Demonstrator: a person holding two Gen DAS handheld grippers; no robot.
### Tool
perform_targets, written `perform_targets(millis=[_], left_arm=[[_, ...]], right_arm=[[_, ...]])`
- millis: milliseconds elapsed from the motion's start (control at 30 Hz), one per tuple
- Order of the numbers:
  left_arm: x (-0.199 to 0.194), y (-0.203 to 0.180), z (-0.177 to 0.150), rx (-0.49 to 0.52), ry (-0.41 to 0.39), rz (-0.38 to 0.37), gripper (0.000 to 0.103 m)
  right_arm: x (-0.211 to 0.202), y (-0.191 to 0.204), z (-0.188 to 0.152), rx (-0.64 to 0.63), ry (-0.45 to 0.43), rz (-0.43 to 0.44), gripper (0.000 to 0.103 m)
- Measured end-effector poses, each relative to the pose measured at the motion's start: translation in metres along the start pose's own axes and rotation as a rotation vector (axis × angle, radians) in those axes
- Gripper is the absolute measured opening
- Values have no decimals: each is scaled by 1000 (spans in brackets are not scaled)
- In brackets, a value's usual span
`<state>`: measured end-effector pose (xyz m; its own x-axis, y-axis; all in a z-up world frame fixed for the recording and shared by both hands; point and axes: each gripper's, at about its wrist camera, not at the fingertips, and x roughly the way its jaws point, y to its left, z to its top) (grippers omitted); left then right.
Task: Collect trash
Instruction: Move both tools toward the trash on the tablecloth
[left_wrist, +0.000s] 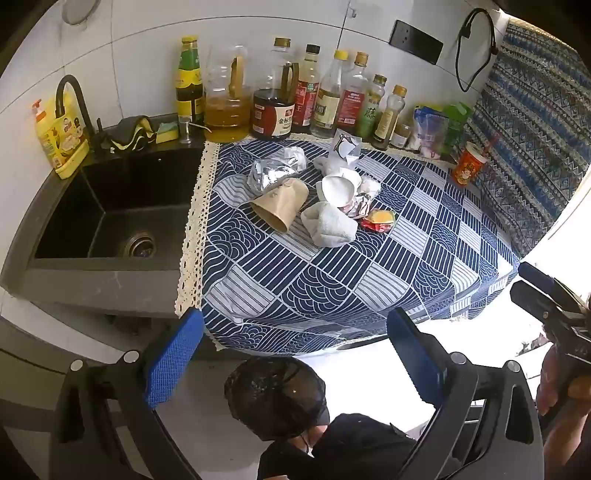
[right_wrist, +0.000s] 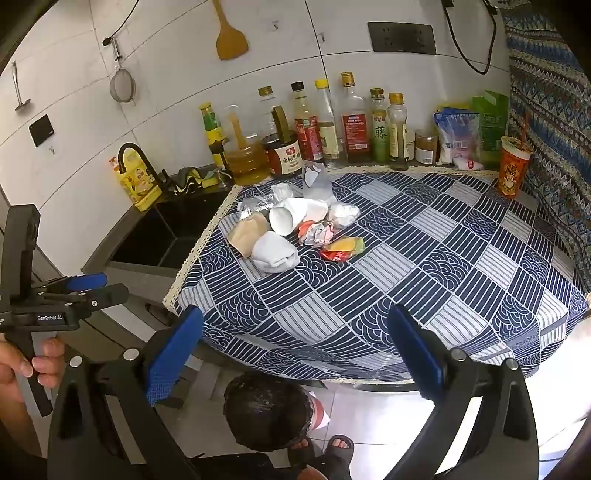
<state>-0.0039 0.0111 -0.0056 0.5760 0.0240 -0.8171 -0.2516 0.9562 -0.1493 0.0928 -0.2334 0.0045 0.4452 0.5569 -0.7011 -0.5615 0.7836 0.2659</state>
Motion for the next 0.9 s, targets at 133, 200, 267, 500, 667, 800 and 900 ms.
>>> perform_targets(millis=[133,200,267,500,667,800,900], left_arm=[[-2,3,1,3,-2,-2,96],[-2,4,1,3,-3,-7,96],[-3,6,2,2,-3,-7,96],[-3,8,4,5,-5,-10,96],[-5,12,4,-1,-8,-19,96],[-4,13,3,2,-7,-20,96],[-4,12,3,5,-7,-23,96]], right_arm=[[-1,2,1,3,3,1,99],[-2,2,2,8,2,4,99],[2,1,1,-2,0,11,99],[4,0,-1,-9,-5,-3,99],[1,5,-1,-4,-10,-16,99],[-1,8,-2,-14,-20,-28,99],[1,8,-3,41,33,-2,99]])
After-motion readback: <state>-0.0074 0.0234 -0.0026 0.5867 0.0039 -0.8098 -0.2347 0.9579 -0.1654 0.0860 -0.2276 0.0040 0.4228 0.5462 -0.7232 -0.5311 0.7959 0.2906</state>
